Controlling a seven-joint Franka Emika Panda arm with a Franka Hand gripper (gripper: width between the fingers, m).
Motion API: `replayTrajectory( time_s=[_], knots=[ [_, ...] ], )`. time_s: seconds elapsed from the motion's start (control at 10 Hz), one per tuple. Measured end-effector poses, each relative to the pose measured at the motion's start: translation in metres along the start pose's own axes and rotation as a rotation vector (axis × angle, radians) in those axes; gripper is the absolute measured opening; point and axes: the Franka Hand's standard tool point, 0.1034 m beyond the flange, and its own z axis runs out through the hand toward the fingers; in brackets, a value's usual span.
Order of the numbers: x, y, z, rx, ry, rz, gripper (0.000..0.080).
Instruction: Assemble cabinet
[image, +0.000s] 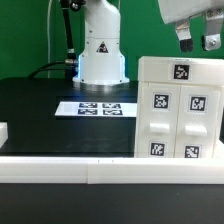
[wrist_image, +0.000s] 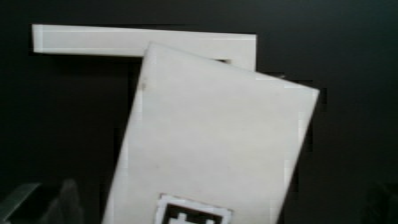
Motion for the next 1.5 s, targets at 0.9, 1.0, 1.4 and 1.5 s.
replayTrajectory(
  time_s=[0.9,1.0,1.4,1.5],
  knots=[
    [0.002,-0.010,-0.005,-0.042,-0.015,-0.823,0.0797],
    [0.003,-0.012,-0.005,-0.066,0.035,-0.991,0.0797],
    [-0.003,-0.013,-0.003,-0.084,0.054,-1.479,0.0797],
    [-0.004,-0.013,-0.003,-0.091,0.047,-1.584,0.0797]
  ],
)
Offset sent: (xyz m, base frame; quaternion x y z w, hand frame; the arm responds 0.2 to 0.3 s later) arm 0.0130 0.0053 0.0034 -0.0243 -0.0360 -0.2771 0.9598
